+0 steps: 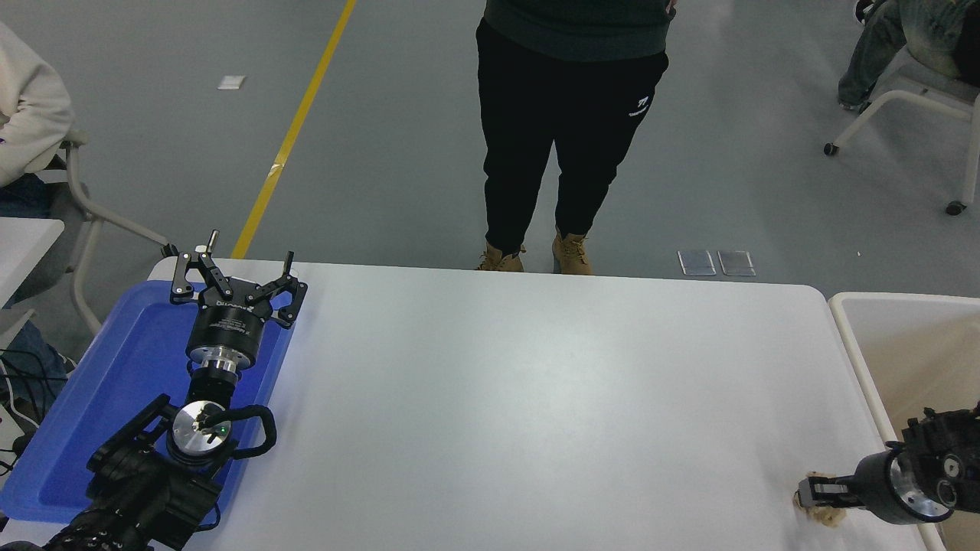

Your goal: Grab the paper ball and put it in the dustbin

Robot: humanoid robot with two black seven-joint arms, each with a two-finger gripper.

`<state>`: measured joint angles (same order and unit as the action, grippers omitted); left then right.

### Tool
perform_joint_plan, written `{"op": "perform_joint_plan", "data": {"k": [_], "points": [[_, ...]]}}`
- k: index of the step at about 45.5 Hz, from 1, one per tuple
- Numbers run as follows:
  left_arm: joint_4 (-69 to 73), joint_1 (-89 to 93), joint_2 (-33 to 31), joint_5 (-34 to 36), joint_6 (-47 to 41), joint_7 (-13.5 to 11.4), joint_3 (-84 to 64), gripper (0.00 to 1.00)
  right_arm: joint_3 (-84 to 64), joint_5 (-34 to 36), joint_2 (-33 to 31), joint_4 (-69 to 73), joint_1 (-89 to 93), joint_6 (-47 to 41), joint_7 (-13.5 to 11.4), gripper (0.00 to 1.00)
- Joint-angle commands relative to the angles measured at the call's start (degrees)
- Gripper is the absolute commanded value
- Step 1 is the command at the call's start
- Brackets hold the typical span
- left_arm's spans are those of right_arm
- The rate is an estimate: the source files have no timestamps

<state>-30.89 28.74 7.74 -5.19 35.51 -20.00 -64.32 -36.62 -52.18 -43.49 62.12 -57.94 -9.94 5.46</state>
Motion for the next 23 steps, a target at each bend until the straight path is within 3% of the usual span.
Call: {"op": "perform_joint_plan", "data": {"k": [1,15,23], "points": [[-0.05,0.00,0.00,0.00,-0.01,0.05,-0.02,1.00,-0.20,-0.03,-5.19,4.93,-4.55,-0.95,-0.01,0.00],[-0.05,0.00,0.00,0.09,-0.01,0.05,0.07,1.00,-1.52,-4.24,-17.76,16.36,-18.52,-10.00,-0.71,0.00],[-0.05,0.00,0.00,0.09,0.08,0.14,0.07,1.00,-7.84,-4.68,-20.05,17.34,-29.42,-15.19,-0.89,0.00]]}}
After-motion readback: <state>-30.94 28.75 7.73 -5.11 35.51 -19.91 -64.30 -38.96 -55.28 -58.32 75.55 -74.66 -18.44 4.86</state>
